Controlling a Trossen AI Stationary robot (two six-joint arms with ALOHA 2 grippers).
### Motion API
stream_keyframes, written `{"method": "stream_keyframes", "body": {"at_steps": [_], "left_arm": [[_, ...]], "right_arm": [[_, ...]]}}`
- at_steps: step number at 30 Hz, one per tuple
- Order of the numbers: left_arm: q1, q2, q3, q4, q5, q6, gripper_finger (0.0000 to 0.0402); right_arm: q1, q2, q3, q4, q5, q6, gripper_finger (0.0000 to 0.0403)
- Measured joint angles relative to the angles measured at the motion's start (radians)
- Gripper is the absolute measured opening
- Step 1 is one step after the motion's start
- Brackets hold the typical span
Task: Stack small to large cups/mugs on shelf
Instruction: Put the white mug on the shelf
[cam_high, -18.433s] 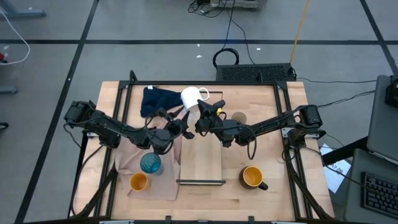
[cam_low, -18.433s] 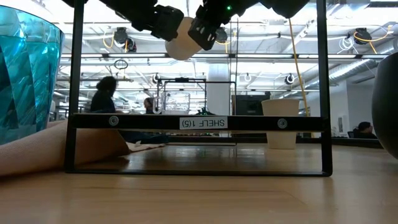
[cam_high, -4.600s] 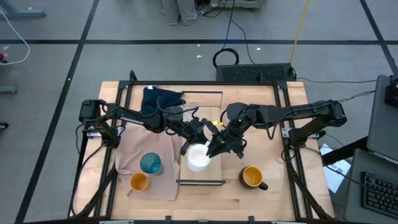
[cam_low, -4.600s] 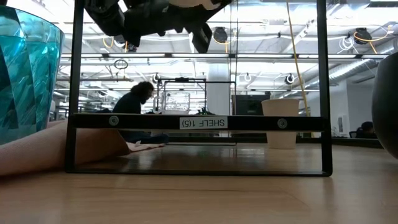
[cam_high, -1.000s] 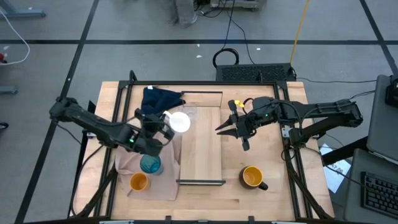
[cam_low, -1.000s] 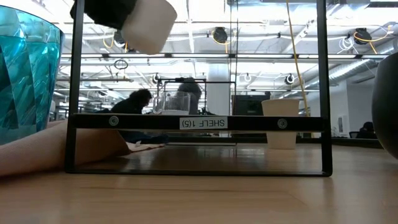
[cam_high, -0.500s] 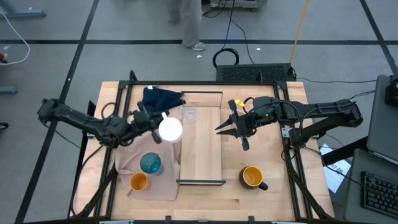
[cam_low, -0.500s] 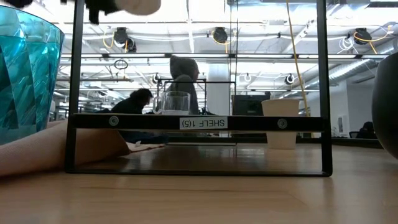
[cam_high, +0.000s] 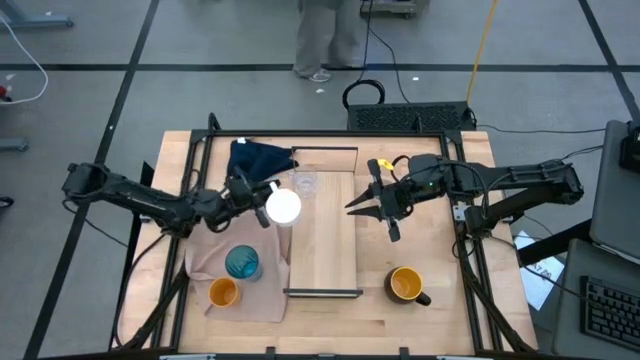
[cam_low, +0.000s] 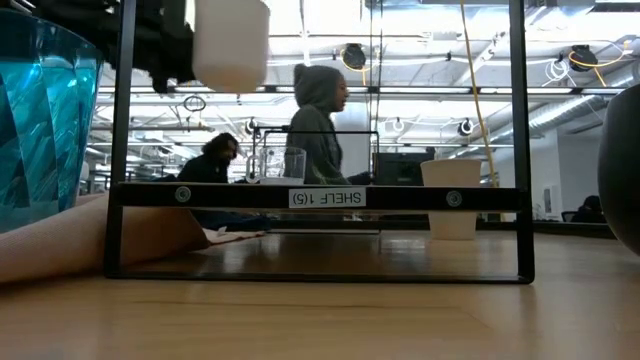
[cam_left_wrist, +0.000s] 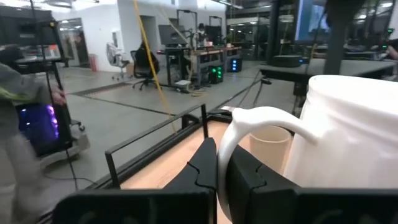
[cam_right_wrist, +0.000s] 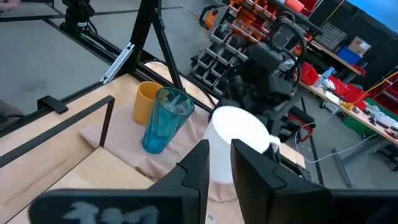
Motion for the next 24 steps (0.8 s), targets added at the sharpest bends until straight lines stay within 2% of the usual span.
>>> {"method": "stream_keyframes", "body": {"at_steps": [11, 24], "left_arm": [[0.085, 0.246, 0.0, 0.26, 0.03, -0.028, 0.0008], [0.102, 0.424, 0.0, 0.351, 0.051, -0.087, 0.0008]], "right_arm": [[0.0, 0.0, 0.0, -0.006, 0.0, 0.0, 0.0058], [0.0, 0.0, 0.0, -0.012, 0.0, 0.0, 0.0058]]}}
